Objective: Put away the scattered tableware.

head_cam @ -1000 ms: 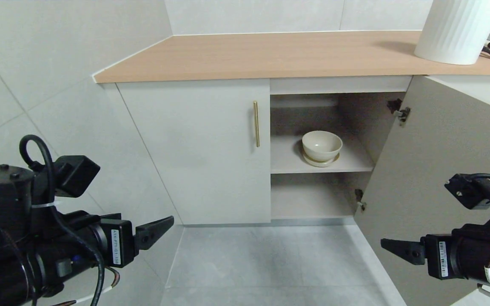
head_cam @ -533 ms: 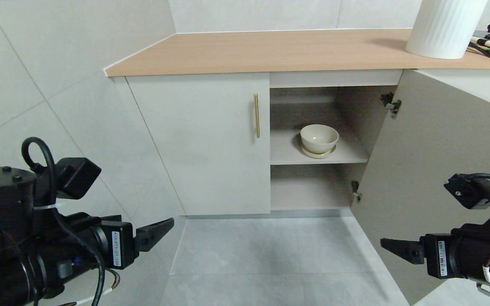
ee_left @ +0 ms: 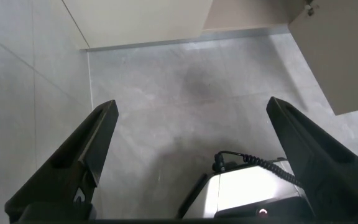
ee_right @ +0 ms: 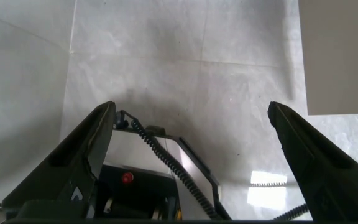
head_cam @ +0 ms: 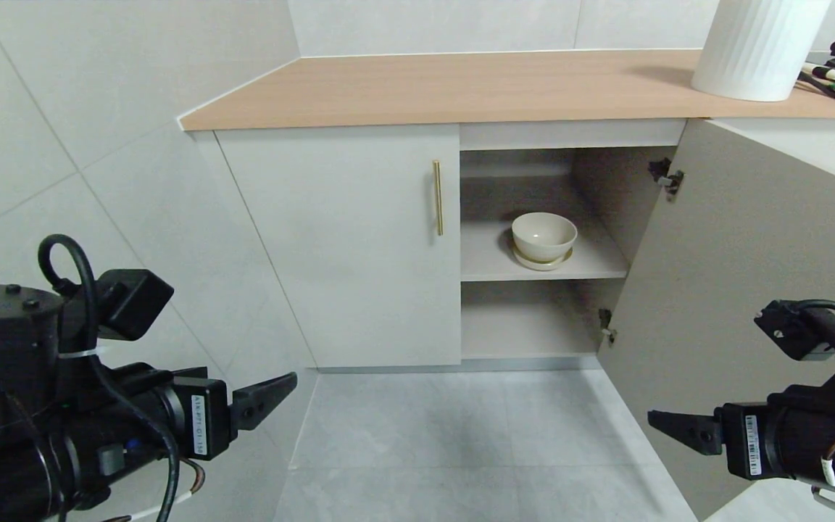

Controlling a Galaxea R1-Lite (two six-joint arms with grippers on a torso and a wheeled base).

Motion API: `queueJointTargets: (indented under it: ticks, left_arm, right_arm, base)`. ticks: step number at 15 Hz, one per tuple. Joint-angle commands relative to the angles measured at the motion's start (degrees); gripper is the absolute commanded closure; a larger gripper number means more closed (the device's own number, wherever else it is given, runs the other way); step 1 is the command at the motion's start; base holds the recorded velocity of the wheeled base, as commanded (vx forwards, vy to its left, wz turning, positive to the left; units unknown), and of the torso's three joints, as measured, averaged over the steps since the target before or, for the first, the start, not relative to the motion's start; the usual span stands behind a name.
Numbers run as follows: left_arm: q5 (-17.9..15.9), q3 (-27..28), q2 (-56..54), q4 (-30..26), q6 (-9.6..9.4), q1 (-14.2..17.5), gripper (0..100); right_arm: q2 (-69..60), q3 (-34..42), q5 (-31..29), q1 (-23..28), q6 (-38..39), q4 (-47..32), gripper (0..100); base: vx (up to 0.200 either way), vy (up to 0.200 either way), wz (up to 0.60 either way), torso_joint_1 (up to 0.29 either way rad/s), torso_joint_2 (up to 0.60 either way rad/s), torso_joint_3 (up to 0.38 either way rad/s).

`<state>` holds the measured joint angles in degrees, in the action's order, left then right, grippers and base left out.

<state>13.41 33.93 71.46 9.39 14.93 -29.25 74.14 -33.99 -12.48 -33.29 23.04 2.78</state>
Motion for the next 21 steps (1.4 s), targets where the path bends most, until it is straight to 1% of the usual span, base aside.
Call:
queueJointTargets:
  ticks: [1, 9, 10, 12, 15, 18, 19, 21]
  left_arm:
    - [0.04, 0.00, 0.17, 0.02, 0.01, -0.02, 0]
    - [0.04, 0.00, 0.26, 0.02, 0.01, -0.02, 0]
    - [0.04, 0.00, 0.26, 0.02, 0.01, -0.02, 0]
    - [0.04, -0.09, 0.35, 0.02, 0.01, -0.02, 0]
    - [-0.05, -0.35, 0.26, 0.02, 0.01, -0.02, 0]
    - [-0.05, -0.35, 0.26, 0.02, 0.01, -0.02, 0]
    - [-0.05, -0.35, 0.26, 0.02, 0.01, -0.02, 0]
    - [-0.05, -0.35, 0.17, 0.02, 0.01, -0.02, 0]
  right_arm:
    - [0.12, 0.06, 0.00, -0.02, -0.10, 0.03, 0]
    - [-0.23, 0.85, 0.44, 0.07, -0.45, -0.58, 0]
    - [-0.23, 0.85, 0.44, -0.02, -0.89, -1.64, 0]
    - [-1.02, 1.03, 0.53, -0.02, -2.74, -4.36, 0]
    - [-2.51, 2.70, 0.44, 0.07, -7.31, -5.24, 0]
    - [-5.15, 2.96, 0.18, 0.25, -12.41, -10.25, 0]
    - [-5.15, 2.70, 0.00, 0.51, -12.49, -10.78, 0]
    - [-4.80, 1.82, -1.14, 5.52, -13.11, -10.87, 0]
  base:
    - [0.000, -0.200, 0.00, 0.002, 0.00, 0.002]
    - [0.000, -0.200, 0.00, 0.003, 0.00, 0.002]
    - [0.000, -0.200, 0.00, -0.002, 0.00, 0.007]
    - [0.000, -0.200, 0.00, 0.000, 0.00, 0.000]
    - [0.000, -0.200, 0.00, 0.001, 0.00, 0.002]
    - [0.000, 0.000, 0.00, 0.000, 0.00, 0.000]
    - [0.000, 0.000, 0.00, 0.000, 0.00, 0.000]
    - [0.000, 0.000, 0.00, 0.000, 0.00, 0.000]
